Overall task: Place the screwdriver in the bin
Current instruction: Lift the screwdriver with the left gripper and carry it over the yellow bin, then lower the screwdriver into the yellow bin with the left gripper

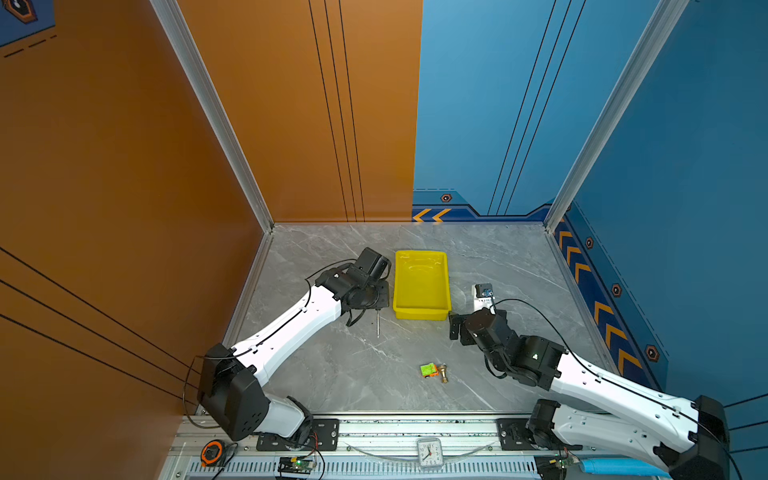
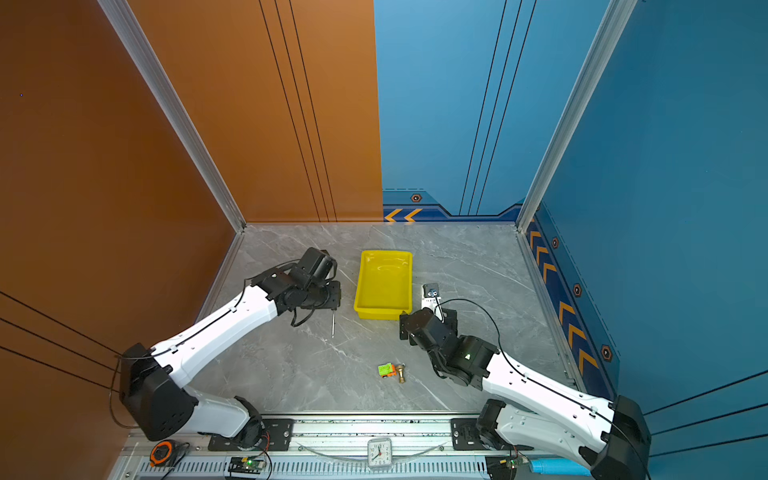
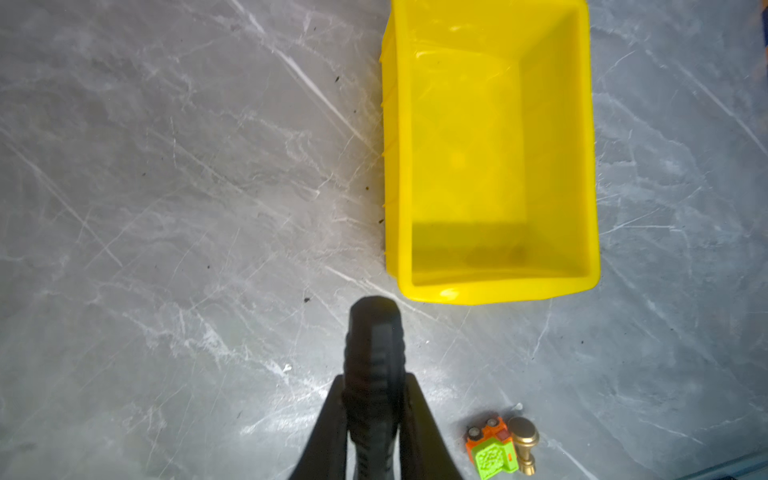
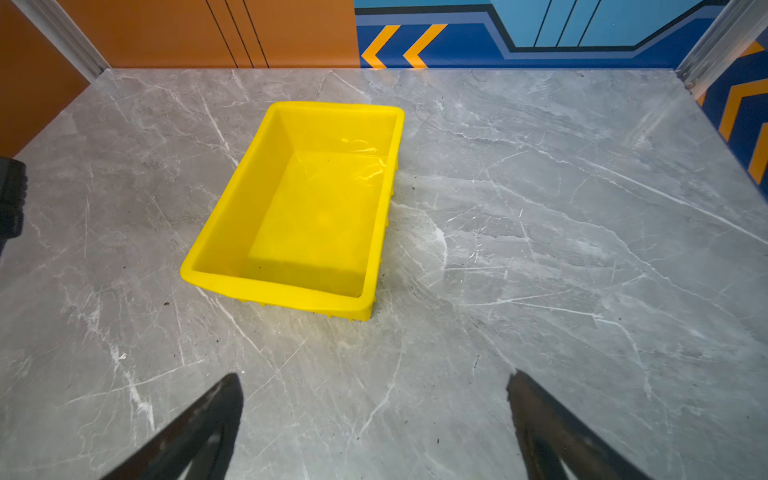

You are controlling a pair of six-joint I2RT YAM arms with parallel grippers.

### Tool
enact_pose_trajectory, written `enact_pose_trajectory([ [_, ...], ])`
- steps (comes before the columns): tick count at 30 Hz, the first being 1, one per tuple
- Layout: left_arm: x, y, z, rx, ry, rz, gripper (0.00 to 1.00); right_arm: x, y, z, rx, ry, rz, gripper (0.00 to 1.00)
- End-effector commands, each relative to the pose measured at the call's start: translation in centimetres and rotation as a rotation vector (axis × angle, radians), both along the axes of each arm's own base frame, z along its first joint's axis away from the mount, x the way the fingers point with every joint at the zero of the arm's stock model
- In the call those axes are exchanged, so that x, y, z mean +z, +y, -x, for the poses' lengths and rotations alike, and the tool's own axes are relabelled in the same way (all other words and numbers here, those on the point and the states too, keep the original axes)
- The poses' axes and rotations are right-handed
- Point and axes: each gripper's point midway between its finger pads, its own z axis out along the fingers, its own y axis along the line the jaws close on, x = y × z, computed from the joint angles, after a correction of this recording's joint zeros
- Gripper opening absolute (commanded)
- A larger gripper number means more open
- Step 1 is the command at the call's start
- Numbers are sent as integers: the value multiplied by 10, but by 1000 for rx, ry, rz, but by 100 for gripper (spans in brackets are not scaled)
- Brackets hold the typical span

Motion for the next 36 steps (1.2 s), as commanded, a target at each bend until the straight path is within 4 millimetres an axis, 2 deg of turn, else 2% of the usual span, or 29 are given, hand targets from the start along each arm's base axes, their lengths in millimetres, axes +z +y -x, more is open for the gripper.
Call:
enact_pose_trajectory([
  [1,4,-16,-16,-34,14,12,0,14,1,-12,43,-6,6,100],
  [8,4,-58,-66,-38,-3,34,0,16,-5,-31,67,16,24,100],
  [11,-4,-78,-86,-41,-1,42,0,13,2,-35,104,33,24,100],
  [17,-29,-108,-119,-35,9,43,0,9,-6,-48,82,47,0,100],
  [21,-45,-122,-127,-28,34,39,0,5,-12,-52,74,61,-7,100],
  [28,-72,-135,-128,-19,71,17,0,-1,-18,-55,75,75,-19,100],
  [36,-95,-134,-136,-9,102,3,0,-5,-18,-57,80,92,-28,100],
])
